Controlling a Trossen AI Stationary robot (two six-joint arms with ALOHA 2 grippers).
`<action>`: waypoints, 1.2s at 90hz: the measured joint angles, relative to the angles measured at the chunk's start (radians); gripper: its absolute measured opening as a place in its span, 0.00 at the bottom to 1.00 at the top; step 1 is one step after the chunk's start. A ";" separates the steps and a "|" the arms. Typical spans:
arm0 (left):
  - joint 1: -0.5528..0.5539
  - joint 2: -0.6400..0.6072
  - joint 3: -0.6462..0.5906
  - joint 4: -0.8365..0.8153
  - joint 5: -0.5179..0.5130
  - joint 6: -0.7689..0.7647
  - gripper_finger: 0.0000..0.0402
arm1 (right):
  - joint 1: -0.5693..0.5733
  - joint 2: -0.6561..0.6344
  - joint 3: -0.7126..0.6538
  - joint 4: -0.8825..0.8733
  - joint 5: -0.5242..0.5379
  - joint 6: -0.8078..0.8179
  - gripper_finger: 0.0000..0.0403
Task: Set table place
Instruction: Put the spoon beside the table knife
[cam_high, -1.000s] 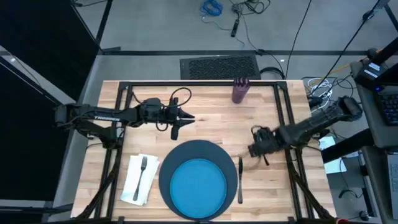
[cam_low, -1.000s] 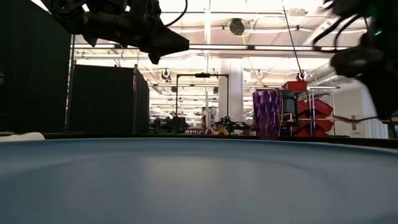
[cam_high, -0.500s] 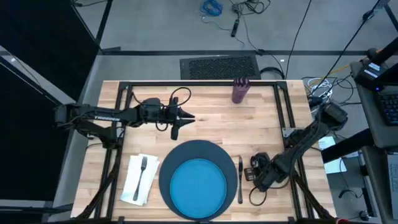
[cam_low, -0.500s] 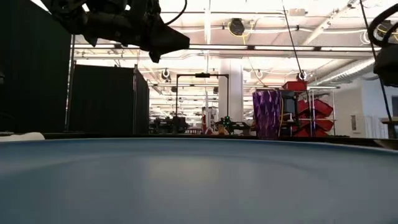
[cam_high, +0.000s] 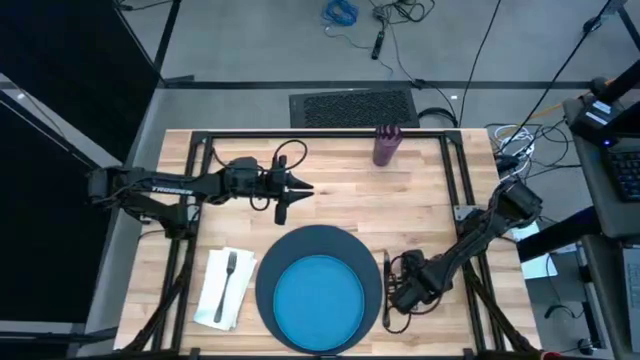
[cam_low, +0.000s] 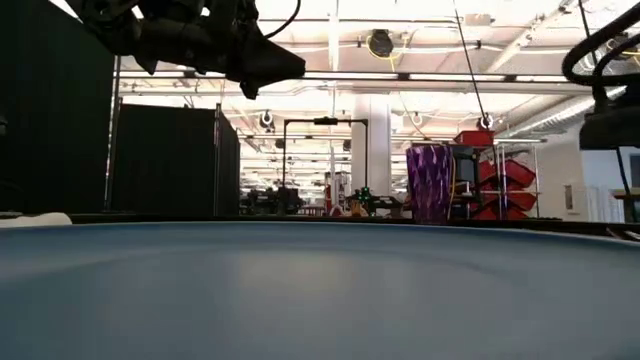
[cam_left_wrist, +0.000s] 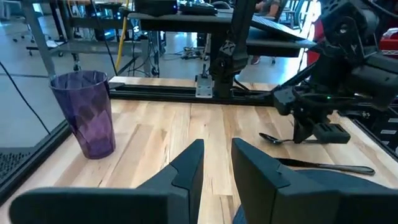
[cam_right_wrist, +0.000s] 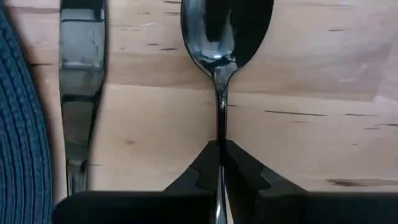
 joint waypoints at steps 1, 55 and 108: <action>0.000 0.000 0.000 0.000 0.000 0.001 0.17 | 0.000 0.003 0.000 0.002 0.000 0.000 0.00; 0.001 0.000 0.000 0.003 0.000 0.015 0.17 | -0.003 -0.008 0.033 0.043 -0.059 0.005 0.00; 0.001 0.000 0.000 0.001 0.000 0.026 0.17 | -0.003 -0.006 0.027 0.039 -0.058 -0.030 0.11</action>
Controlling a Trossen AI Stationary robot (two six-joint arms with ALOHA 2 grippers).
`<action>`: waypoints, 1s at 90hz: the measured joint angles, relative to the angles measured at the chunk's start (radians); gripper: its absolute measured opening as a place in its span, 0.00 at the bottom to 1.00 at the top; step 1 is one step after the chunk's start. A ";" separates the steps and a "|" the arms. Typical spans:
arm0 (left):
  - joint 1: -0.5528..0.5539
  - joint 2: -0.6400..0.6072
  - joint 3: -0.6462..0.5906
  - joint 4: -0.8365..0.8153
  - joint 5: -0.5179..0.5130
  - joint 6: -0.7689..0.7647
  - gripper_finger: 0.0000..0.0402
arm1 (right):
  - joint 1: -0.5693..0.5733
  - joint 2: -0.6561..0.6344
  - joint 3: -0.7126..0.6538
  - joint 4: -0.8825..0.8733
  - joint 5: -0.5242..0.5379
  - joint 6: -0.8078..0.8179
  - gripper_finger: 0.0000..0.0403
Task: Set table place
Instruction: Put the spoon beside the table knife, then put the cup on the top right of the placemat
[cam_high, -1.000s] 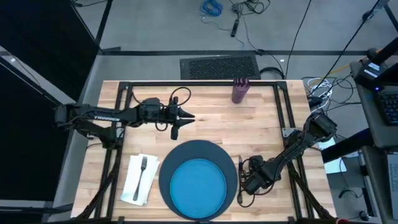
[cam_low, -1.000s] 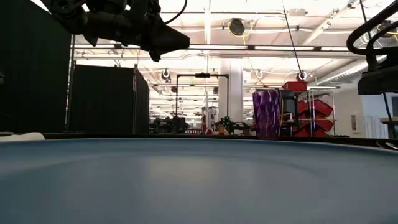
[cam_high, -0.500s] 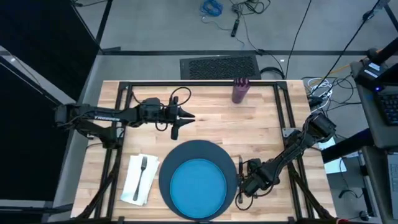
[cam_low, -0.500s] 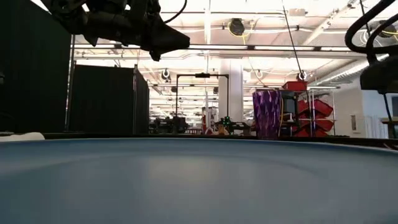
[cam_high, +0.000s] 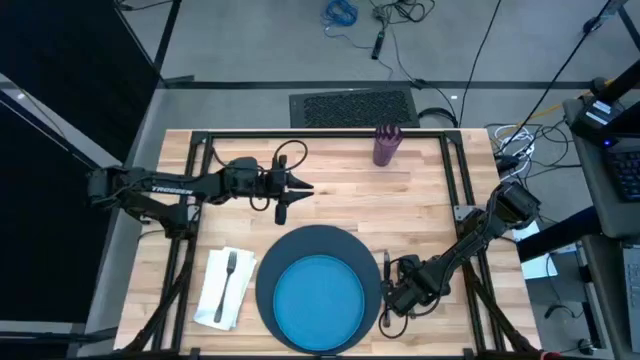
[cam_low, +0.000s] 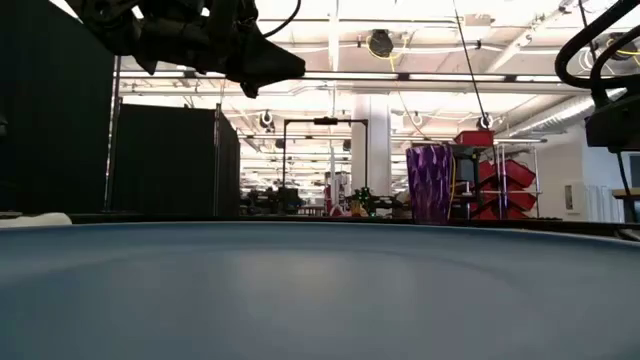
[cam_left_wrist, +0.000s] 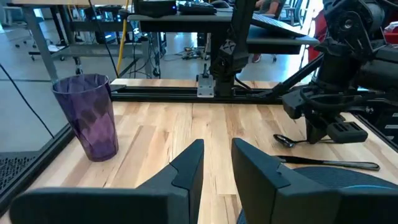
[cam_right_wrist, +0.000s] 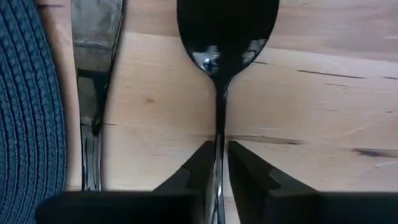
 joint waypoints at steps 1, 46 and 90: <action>0.000 0.000 0.000 0.000 0.000 0.000 0.17 | 0.000 0.000 0.000 0.000 0.000 0.000 0.12; 0.000 0.000 0.000 0.001 -0.026 0.001 0.17 | -0.044 -0.079 0.000 -0.100 0.019 -0.239 0.26; 0.003 0.003 0.000 0.000 -0.320 -0.044 0.17 | -0.187 -0.306 -0.001 -0.218 0.806 -0.832 0.26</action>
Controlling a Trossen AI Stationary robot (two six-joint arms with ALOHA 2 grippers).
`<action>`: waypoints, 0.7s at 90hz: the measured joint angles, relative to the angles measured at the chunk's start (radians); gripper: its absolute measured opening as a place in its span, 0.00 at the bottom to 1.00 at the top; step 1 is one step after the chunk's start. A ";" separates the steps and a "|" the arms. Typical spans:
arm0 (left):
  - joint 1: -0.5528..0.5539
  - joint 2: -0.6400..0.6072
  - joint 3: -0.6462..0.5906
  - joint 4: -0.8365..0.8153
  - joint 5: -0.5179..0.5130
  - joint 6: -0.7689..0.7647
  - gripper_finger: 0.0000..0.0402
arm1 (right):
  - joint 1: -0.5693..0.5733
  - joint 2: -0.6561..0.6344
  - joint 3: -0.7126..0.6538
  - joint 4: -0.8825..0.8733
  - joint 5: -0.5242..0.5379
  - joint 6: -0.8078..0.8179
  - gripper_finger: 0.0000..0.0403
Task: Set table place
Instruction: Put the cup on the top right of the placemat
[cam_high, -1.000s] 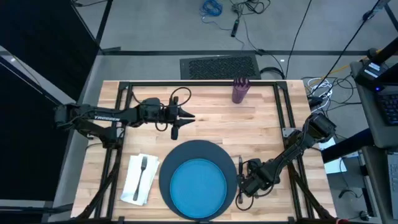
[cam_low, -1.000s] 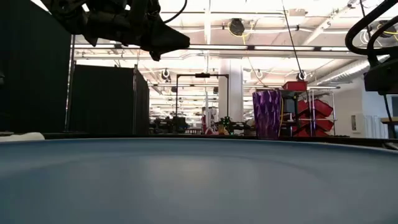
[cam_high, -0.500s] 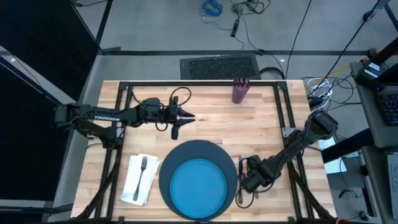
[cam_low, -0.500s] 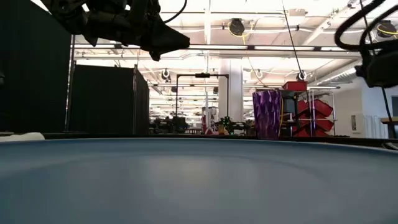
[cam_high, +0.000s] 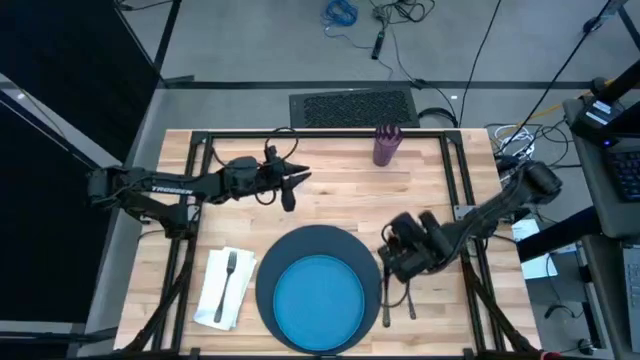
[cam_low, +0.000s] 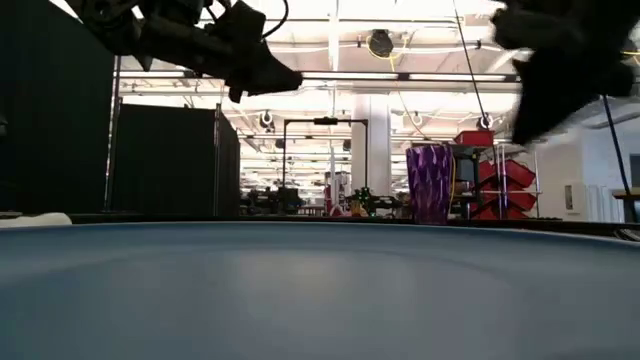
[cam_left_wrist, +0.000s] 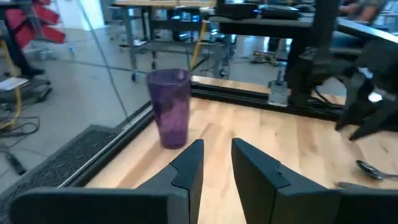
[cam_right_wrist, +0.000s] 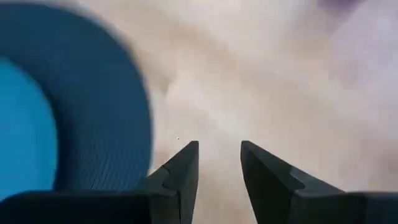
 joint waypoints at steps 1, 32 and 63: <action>0.001 0.003 0.000 0.000 0.001 0.006 0.17 | -0.005 -0.003 0.000 0.000 0.018 -0.019 0.26; 0.155 0.247 -0.118 0.594 0.235 -0.110 0.17 | -0.210 -0.062 -0.075 0.290 0.003 -0.690 0.26; 0.341 0.275 -0.130 0.928 0.492 -0.285 0.17 | -0.786 -0.314 -0.223 0.795 -0.715 -1.384 0.26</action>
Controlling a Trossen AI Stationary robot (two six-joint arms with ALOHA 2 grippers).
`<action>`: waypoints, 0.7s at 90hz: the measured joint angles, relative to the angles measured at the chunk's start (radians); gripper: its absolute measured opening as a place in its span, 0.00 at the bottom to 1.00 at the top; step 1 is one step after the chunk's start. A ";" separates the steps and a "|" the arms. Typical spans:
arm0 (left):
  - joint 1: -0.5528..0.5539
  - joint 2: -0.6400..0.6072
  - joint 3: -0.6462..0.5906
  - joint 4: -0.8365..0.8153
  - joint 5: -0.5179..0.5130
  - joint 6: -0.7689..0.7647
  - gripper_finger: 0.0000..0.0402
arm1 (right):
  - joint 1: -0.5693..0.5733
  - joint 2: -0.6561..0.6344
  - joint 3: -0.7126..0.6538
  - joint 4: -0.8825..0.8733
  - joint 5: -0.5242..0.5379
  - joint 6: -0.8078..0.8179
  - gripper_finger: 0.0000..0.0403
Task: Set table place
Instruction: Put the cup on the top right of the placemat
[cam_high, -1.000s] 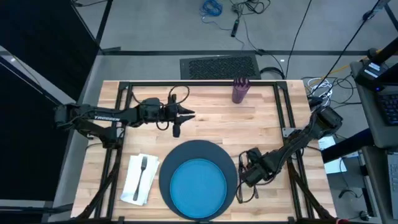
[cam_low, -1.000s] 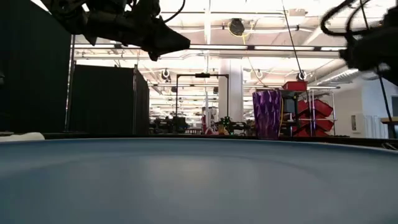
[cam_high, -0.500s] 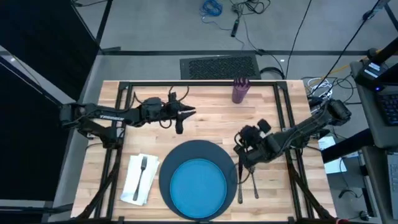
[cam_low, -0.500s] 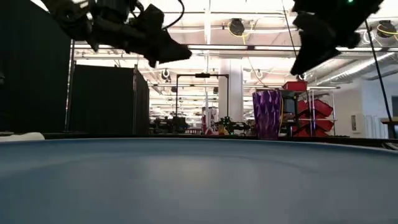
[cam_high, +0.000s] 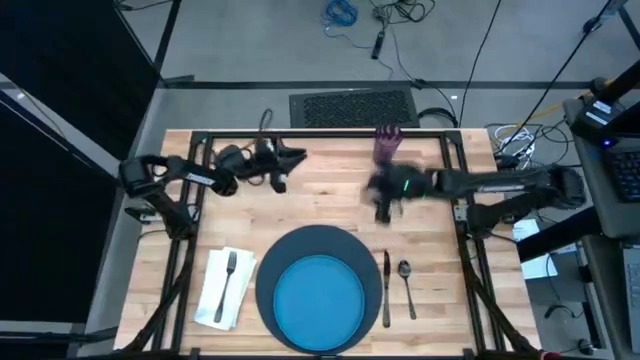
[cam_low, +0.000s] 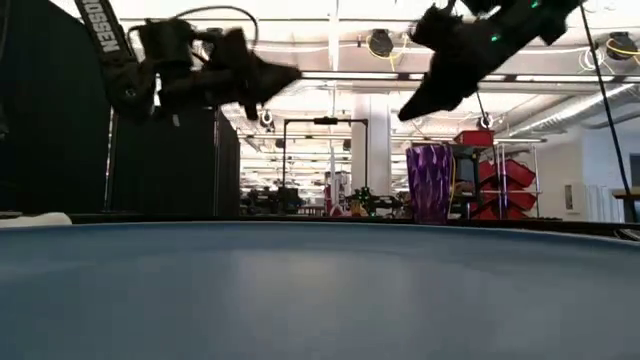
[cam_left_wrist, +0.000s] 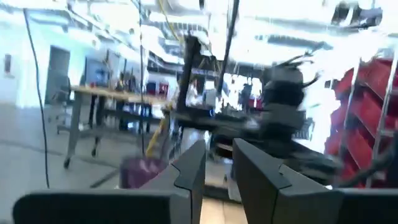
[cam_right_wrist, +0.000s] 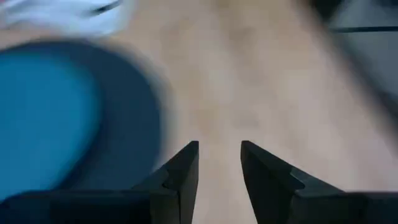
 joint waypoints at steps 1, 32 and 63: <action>0.011 -0.007 0.000 -0.003 0.001 -0.005 0.17 | -0.025 -0.013 0.000 -0.006 -0.004 -0.005 0.26; 0.222 -0.029 0.125 -0.059 0.011 -0.202 0.17 | -0.486 -0.180 0.001 0.170 -0.042 0.089 0.26; 0.229 0.110 0.494 -0.535 0.132 -0.170 0.17 | -0.664 0.093 0.205 -0.067 -0.039 0.078 0.28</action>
